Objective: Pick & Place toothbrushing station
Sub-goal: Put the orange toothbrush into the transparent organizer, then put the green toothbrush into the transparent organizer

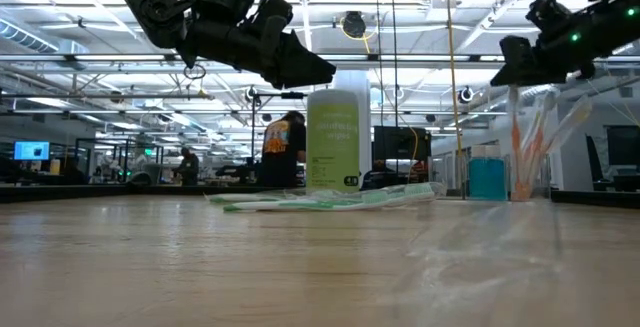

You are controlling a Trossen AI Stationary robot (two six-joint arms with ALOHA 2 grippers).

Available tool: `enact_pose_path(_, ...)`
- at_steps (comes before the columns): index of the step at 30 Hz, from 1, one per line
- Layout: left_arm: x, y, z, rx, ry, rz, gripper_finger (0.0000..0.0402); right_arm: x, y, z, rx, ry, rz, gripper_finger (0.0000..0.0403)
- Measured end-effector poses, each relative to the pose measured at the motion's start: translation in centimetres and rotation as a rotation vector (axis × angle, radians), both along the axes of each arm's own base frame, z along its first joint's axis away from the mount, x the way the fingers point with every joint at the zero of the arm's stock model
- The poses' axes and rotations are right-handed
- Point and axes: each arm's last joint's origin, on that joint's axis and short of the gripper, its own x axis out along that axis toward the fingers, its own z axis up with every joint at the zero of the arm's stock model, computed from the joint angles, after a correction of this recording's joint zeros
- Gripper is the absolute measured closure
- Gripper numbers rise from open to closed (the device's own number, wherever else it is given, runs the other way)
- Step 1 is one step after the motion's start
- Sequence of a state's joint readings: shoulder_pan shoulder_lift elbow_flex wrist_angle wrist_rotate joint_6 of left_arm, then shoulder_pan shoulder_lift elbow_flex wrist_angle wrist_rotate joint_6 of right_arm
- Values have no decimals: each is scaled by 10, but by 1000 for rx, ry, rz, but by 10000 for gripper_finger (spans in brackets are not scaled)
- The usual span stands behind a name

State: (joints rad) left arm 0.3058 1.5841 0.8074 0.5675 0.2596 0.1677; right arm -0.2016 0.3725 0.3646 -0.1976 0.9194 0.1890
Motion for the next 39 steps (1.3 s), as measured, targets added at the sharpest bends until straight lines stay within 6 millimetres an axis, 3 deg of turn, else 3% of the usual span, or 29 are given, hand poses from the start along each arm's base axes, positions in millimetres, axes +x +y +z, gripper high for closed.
enact_pose_path(5,0,0,0,2,5,-1,158,-1,0,16,-23,-51,-12,193)
enact_pose_path(9,0,0,0,2,5,-1,158,5,2,23,10,-182,150,193)
enact_pose_path(12,0,0,0,2,5,-1,158,10,4,24,70,-236,285,197)
enact_pose_path(15,0,0,0,4,4,0,158,15,4,16,143,-213,303,208)
enact_pose_path(21,0,0,0,3,4,0,158,17,0,0,156,-56,123,234)
enact_pose_path(30,0,0,-2,0,18,0,158,14,-3,1,42,48,-33,263)
enact_pose_path(39,-2,-1,-9,-50,94,6,158,28,3,37,-170,-114,308,270)
